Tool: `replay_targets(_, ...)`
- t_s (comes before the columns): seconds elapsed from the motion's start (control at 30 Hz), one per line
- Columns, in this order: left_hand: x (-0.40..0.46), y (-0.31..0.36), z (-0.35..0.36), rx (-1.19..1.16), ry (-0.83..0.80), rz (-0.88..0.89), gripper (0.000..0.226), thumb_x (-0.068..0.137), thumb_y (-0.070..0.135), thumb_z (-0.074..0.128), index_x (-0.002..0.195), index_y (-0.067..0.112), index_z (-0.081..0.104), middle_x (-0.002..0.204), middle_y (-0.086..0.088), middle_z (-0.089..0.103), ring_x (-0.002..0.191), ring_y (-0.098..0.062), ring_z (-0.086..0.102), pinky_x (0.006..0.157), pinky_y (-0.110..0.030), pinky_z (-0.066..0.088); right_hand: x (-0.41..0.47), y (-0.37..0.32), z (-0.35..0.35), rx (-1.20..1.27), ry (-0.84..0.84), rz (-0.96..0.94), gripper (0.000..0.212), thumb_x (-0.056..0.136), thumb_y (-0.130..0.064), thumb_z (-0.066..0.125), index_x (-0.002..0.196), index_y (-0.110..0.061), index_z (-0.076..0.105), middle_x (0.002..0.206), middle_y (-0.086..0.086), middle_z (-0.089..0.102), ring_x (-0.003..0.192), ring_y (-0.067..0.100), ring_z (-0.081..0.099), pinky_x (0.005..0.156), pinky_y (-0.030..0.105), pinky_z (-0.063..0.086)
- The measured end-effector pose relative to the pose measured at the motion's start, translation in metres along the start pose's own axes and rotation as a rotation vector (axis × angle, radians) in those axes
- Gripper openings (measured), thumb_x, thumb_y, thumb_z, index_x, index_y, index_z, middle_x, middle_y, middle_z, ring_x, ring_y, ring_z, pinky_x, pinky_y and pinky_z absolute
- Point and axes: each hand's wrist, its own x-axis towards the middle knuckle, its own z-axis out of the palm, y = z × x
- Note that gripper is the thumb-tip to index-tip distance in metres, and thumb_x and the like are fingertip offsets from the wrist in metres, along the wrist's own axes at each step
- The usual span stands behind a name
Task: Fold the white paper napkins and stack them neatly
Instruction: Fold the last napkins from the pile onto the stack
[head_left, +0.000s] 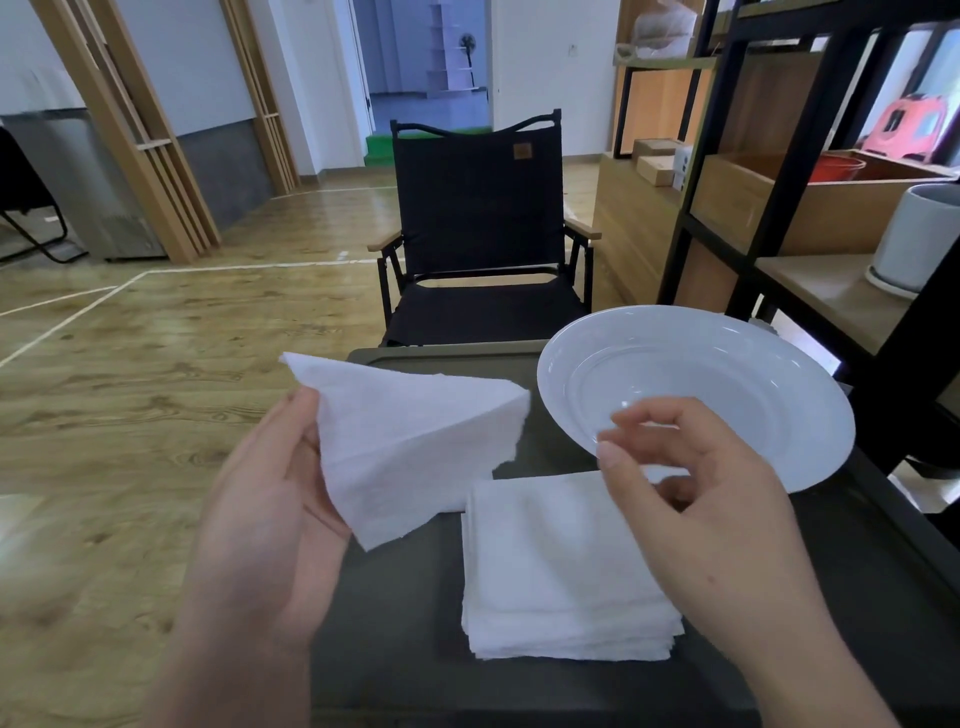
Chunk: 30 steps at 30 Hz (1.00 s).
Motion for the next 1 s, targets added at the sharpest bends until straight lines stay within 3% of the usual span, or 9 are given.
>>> replay_targets(0.1,-0.01,-0.004,0.018,0.035,-0.092,-0.088,0.045,0.1,0.033,0.037,0.124,0.005,0.062,0.118,-0.014,0.07,0.109,-0.027,0.067,0.093,-0.047,0.05,-0.005,-0.008,0.008,0.046,-0.143,-0.019,0.046,0.076,-0.042,0.07,0.11,-0.063,0.046,0.099,-0.025,0.071,0.094,0.0,0.065,0.086,0.026,0.05)
replay_targets(0.27,-0.018,-0.023,0.035,0.359,-0.089,-0.116,0.04,0.095,0.052,0.043,0.113,0.027,0.069,0.111,-0.003,0.074,0.107,-0.024,0.068,0.099,-0.055,0.046,-0.008,-0.013,0.004,0.185,-0.154,-0.045,0.063,0.08,-0.025,0.073,0.117,-0.066,0.042,0.082,-0.003,0.077,0.084,0.013,0.073,0.087,0.044,0.056)
replay_targets(0.33,-0.02,-0.024,0.039,0.49,-0.107,-0.024,0.044,0.079,0.072,0.051,0.117,0.051,0.059,0.111,0.011,0.069,0.11,-0.012,0.063,0.1,-0.045,0.046,-0.006,-0.012,0.001,0.194,-0.113,-0.061,0.063,0.082,-0.02,0.072,0.117,-0.064,0.045,0.071,0.005,0.074,0.074,0.018,0.071,0.082,0.045,0.057)
replay_targets(0.4,-0.021,-0.021,0.04,0.6,-0.189,0.061,0.048,0.068,0.069,0.056,0.115,0.062,0.052,0.08,0.01,0.061,0.083,-0.003,0.06,0.085,-0.028,0.047,-0.004,-0.01,-0.002,0.168,-0.092,-0.096,0.06,0.083,-0.018,0.072,0.115,-0.062,0.049,0.066,0.008,0.071,0.068,0.019,0.067,0.076,0.04,0.056)
replay_targets(0.47,-0.024,-0.018,0.04,0.662,-0.298,0.098,0.043,0.066,0.054,0.063,0.109,0.054,0.063,0.06,-0.004,0.059,0.066,-0.009,0.061,0.071,-0.021,0.047,-0.003,-0.009,-0.005,0.129,-0.102,-0.134,0.058,0.083,-0.017,0.072,0.115,-0.06,0.051,0.067,0.004,0.071,0.068,0.014,0.066,0.072,0.033,0.053)
replay_targets(0.57,-0.021,-0.019,0.033,0.754,-0.258,0.207,0.028,0.062,0.047,0.071,0.09,0.042,0.075,0.07,0.013,0.072,0.061,-0.009,0.063,0.06,-0.014,0.048,-0.003,-0.007,-0.008,0.109,-0.13,-0.158,0.058,0.082,-0.017,0.072,0.116,-0.059,0.052,0.071,-0.001,0.073,0.073,0.012,0.068,0.074,0.031,0.053)
replay_targets(0.67,-0.018,-0.019,0.03,0.863,-0.171,0.297,0.012,0.067,0.037,0.08,0.076,0.044,0.075,0.056,0.02,0.058,0.052,-0.009,0.041,0.051,-0.009,0.036,-0.003,-0.004,-0.01,0.098,-0.143,-0.172,0.057,0.08,-0.018,0.074,0.116,-0.058,0.054,0.069,0.0,0.07,0.07,0.014,0.065,0.072,0.034,0.054)
replay_targets(0.87,-0.017,-0.017,0.025,0.985,-0.244,0.399,0.028,0.062,0.061,0.064,0.082,0.042,0.072,0.112,0.027,0.053,0.107,-0.002,0.053,0.081,-0.019,0.038,0.001,0.0,-0.012,-0.038,-0.131,-0.099,0.036,0.06,-0.057,0.072,0.095,-0.055,0.065,0.098,-0.02,0.057,0.089,0.006,0.059,0.073,0.02,0.051)
replay_targets(1.0,-0.022,-0.013,0.031,0.77,-0.381,0.222,0.017,0.079,0.045,0.066,0.093,0.037,0.065,0.106,0.015,0.068,0.098,-0.014,0.066,0.08,-0.03,0.053,0.0,-0.004,-0.013,0.164,-0.138,-0.033,0.026,0.057,-0.049,0.071,0.078,-0.037,0.076,0.09,-0.012,0.073,0.084,0.014,0.071,0.072,0.034,0.061)
